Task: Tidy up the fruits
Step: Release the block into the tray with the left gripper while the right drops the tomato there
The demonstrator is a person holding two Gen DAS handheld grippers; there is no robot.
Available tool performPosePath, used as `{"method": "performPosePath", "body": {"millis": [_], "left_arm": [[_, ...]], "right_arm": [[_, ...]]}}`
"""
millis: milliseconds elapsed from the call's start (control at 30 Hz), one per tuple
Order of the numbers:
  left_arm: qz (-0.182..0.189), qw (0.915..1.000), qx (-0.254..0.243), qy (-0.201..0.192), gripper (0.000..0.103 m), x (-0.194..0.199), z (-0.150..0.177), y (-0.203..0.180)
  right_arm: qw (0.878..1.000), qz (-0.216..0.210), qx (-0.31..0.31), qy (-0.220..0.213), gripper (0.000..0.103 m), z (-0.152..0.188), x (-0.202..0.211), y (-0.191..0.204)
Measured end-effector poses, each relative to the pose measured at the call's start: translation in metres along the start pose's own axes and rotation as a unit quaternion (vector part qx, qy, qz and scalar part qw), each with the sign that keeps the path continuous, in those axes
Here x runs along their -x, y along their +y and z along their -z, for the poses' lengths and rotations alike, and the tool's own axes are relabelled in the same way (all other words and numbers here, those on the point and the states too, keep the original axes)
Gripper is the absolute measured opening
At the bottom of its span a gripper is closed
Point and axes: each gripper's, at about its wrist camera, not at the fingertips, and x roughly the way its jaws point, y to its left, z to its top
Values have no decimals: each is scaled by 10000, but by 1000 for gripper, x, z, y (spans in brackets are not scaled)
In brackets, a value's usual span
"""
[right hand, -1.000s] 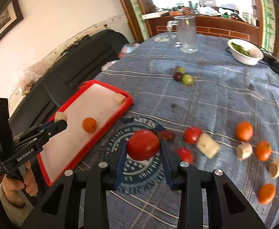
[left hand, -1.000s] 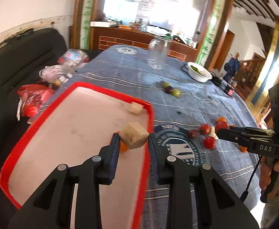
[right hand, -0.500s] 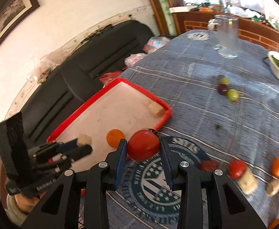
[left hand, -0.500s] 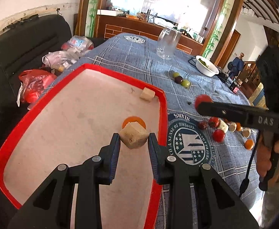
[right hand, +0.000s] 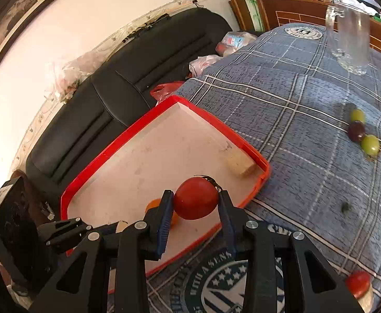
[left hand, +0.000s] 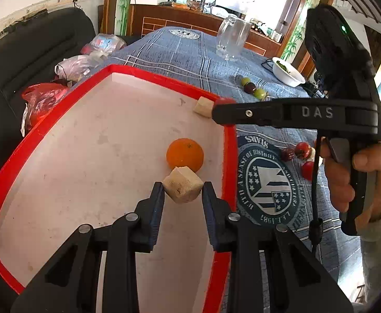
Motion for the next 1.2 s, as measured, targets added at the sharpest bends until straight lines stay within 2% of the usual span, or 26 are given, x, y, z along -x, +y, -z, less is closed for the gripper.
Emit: {"method": "performPosePath", "body": {"millis": [600,833,1200], "left_arm": [[-92,9995,-91,271,27,-12,1,-2],[-39,9994,-171,308,27,-13,1,-7],[-11,9994,-160,322,27,-14,1,-7]], "right_arm": [[9975,543,412,176,35,-5,-29,7],[9907,993,905,203,35,-3,-35,17],[9805,1281,1448,357,36,2,-46,29]]}}
